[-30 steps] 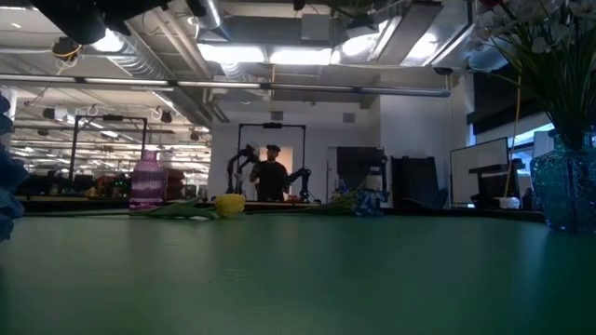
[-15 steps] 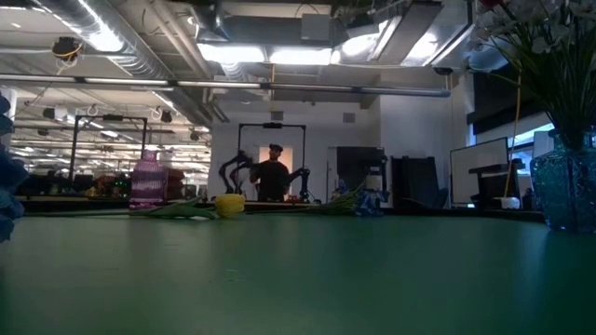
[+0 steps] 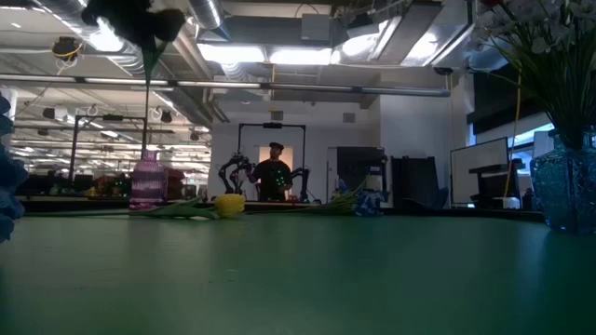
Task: Sort flowers into vase by color
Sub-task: Put the red flower into the blue vase
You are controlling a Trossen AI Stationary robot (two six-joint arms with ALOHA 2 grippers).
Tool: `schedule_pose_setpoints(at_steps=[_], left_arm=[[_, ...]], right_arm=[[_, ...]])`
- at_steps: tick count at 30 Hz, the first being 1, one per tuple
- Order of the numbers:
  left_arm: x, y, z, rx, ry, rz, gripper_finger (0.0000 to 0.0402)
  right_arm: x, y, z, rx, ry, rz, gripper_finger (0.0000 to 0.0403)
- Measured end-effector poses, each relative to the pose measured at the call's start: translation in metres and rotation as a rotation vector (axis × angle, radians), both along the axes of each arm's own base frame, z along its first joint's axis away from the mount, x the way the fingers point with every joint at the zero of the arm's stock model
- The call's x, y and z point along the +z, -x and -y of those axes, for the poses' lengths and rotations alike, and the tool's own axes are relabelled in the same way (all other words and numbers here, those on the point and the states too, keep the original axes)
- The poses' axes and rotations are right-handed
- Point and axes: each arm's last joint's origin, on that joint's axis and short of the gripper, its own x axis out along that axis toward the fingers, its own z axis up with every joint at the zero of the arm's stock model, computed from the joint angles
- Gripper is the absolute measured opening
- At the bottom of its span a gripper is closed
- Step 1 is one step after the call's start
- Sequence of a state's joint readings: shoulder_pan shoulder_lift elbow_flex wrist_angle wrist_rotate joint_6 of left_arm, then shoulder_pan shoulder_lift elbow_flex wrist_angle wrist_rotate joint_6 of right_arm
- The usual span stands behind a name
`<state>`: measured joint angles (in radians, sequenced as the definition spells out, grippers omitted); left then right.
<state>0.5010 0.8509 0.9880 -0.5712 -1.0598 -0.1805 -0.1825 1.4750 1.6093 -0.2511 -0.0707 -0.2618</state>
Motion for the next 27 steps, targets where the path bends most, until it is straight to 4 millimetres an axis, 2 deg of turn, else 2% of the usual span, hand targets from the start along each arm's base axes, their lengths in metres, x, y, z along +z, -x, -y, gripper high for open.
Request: schedule_pose_setpoints(at_steps=[6, 13, 17, 27], left_arm=[[-0.015, 0.003, -0.015, -0.044, 0.086, 0.055, 0.0000], [0.016, 0.006, -0.014, -0.112, 0.028, 0.104, 0.0000], [0.029, 0.012, -0.008, -0.147, 0.072, 0.102, 0.0000], [0.037, 0.017, -0.004, -0.167, 0.082, 0.097, 0.0000]], right_arm=[[0.000, 0.000, 0.000, -0.001, -0.004, 0.000, 0.0270], [0.001, 0.000, 0.000, -0.001, -0.002, 0.007, 0.0270], [0.000, 0.000, 0.000, -0.008, -0.002, 0.005, 0.0270], [0.000, 0.000, 0.000, -0.011, -0.016, 0.007, 0.0270]])
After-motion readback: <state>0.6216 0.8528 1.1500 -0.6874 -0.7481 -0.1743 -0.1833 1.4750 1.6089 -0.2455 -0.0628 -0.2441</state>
